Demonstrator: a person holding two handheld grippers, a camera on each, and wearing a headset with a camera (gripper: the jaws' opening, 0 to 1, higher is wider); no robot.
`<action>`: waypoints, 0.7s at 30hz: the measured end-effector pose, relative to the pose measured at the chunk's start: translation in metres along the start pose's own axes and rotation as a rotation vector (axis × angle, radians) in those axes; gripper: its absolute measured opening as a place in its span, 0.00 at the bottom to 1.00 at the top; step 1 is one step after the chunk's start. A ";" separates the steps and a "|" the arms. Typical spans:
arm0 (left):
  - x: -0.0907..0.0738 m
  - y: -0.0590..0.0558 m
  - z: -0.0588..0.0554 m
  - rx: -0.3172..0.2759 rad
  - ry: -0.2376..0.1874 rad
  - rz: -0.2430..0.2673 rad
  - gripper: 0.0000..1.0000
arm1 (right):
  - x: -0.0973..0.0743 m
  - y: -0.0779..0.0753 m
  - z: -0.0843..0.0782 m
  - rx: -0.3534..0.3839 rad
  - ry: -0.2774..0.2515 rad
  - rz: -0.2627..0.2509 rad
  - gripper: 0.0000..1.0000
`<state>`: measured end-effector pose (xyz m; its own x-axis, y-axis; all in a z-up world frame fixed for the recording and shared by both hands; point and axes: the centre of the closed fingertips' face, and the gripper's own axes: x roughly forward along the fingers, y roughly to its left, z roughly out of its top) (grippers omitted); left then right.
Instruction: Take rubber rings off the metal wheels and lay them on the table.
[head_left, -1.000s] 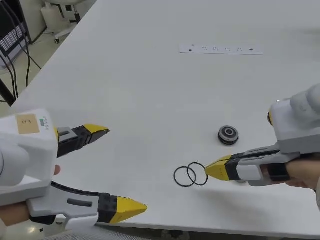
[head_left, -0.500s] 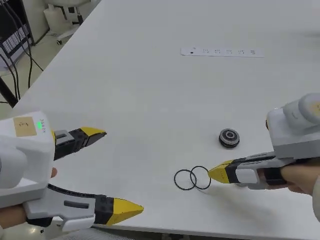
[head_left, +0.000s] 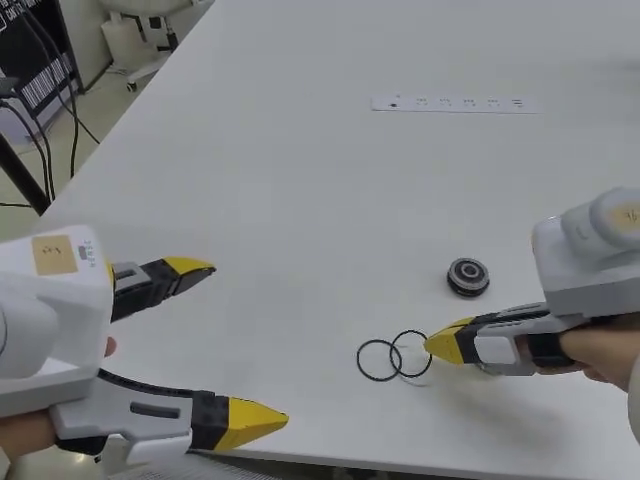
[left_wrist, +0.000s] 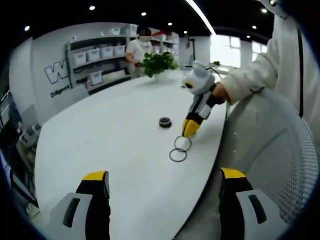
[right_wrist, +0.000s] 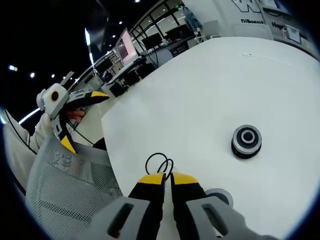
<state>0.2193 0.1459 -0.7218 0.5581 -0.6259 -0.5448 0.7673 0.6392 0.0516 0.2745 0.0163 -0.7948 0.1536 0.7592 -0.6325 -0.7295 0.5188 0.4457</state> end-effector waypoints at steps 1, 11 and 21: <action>0.000 0.000 0.000 0.001 0.001 0.001 0.91 | 0.001 0.000 -0.001 -0.003 0.005 0.000 0.02; -0.002 -0.003 -0.002 0.002 0.017 0.011 0.91 | 0.007 0.000 -0.005 -0.045 0.036 0.005 0.06; -0.006 -0.005 -0.001 0.000 0.021 0.028 0.90 | 0.006 -0.004 -0.006 -0.088 0.049 -0.014 0.10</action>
<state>0.2118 0.1466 -0.7201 0.5726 -0.5986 -0.5602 0.7515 0.6564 0.0668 0.2738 0.0165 -0.8041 0.1330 0.7307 -0.6696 -0.7838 0.4911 0.3802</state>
